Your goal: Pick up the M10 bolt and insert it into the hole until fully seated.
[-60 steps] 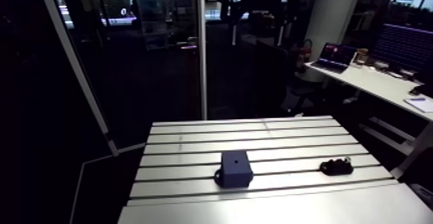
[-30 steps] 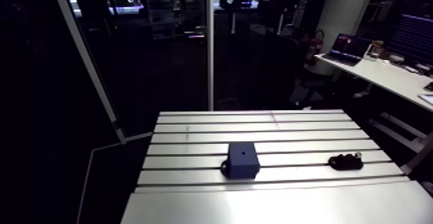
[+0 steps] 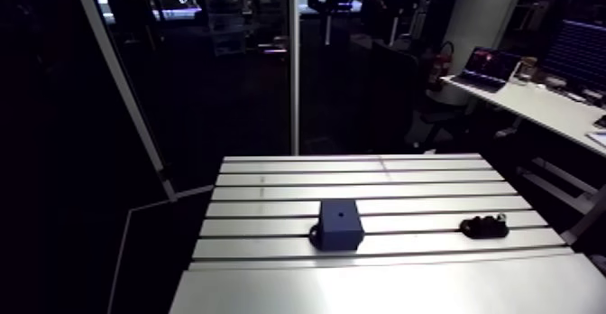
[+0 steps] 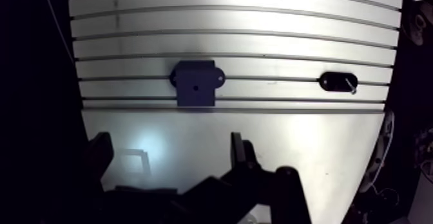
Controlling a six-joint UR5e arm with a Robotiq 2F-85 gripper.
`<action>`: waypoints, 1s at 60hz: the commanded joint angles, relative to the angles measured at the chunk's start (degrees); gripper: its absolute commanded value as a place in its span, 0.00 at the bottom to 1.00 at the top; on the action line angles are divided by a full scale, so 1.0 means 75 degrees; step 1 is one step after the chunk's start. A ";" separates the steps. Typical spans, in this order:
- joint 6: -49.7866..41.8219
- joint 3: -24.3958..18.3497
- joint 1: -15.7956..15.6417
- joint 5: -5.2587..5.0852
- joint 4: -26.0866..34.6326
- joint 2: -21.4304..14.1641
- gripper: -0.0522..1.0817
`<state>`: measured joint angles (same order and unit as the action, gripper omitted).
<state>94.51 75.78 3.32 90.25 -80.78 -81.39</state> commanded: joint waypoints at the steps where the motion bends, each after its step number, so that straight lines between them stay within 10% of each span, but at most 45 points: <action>1: 0.0014 0.0024 0.0003 0.0041 0.0042 -0.0071 0.05; 15: 0.0047 0.0187 0.0003 0.0121 0.0056 -0.0223 0.05; 23: 0.0106 0.0213 0.0003 0.0400 -0.0002 -0.0273 0.05; 60: 0.0225 0.0315 0.0073 0.0407 0.0019 -0.0333 0.05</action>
<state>96.12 77.67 3.64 93.27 -80.74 -83.83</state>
